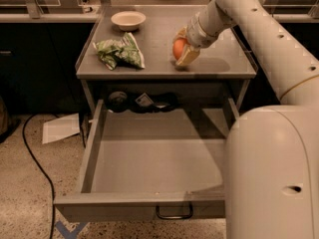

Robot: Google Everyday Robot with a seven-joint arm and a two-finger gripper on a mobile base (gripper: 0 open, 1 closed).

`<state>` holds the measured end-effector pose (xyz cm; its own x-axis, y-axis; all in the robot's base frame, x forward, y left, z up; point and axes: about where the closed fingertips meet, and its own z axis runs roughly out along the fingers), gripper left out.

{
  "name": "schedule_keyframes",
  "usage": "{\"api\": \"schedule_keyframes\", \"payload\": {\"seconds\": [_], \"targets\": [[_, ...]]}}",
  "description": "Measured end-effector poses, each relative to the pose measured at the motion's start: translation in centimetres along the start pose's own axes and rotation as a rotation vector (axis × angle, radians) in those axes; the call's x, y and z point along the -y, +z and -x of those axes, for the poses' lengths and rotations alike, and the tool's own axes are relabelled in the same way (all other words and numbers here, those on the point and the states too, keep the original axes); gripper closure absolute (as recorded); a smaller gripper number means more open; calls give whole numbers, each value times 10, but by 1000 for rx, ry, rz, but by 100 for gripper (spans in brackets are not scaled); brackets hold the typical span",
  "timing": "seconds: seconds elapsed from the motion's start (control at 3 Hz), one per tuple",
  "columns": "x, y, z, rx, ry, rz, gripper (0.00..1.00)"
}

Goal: Pick orange from top drawer and place on counter

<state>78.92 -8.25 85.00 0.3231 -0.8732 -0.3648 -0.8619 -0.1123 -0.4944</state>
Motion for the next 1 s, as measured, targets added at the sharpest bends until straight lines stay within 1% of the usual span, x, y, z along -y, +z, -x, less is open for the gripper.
{"api": "schedule_keyframes", "payload": {"seconds": [0.33, 0.67, 1.0], "targets": [[-3, 17, -10, 23, 29, 20, 100], [-2, 15, -9, 24, 30, 21, 82], [-2, 15, -9, 25, 30, 21, 59]]}}
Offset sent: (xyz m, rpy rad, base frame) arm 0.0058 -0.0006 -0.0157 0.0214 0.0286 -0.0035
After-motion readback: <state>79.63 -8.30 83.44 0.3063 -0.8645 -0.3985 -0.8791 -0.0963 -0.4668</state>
